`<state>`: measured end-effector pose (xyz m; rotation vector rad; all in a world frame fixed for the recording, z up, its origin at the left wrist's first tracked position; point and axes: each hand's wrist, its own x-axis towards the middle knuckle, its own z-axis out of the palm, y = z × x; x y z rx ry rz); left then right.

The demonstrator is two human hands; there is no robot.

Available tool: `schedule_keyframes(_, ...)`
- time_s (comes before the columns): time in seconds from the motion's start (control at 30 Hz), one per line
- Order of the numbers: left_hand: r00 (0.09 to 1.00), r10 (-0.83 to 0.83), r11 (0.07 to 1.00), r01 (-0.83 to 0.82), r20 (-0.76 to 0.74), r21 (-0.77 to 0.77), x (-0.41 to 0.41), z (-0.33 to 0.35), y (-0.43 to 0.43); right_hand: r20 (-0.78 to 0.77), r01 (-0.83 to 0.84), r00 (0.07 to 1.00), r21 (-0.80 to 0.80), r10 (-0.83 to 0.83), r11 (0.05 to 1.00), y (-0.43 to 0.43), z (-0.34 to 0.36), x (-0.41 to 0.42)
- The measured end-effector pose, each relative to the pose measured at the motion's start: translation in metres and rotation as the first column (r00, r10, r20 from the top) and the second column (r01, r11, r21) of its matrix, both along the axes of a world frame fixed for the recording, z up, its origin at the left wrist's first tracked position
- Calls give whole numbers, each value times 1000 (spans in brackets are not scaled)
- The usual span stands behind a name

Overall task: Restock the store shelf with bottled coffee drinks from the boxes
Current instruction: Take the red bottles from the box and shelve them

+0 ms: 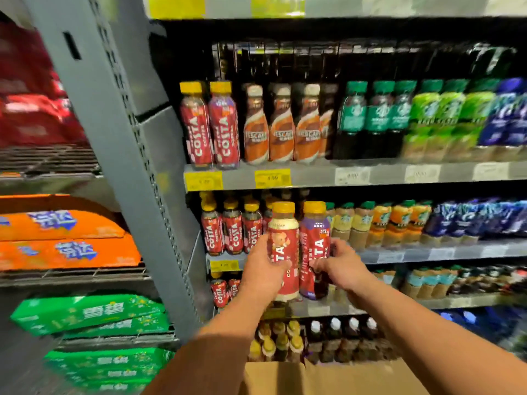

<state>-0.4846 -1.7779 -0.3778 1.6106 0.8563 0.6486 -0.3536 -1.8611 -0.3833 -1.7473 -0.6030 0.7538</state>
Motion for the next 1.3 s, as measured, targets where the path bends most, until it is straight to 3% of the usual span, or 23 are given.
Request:
schedule_keyframes(0.27,991,34,992,-49,132,113,-8,112,10,143,11,989,166,-35,986,9,117,-5)
schedule_keyframes(0.67,957,-46,962,-35,285,271,-25,241,60,270,14,957,327,-108,945,37,262,-37)
schedule_keyframes(0.93,940,-56,942,-62,335,331,-40,296,91,313,36,935,378,-164,925,61,321,-63)
schedule_keyframes(1.3,915,10,906,-180,404,383,-19,361,120,386,-119,921,402,-51,908,93,389,-32)
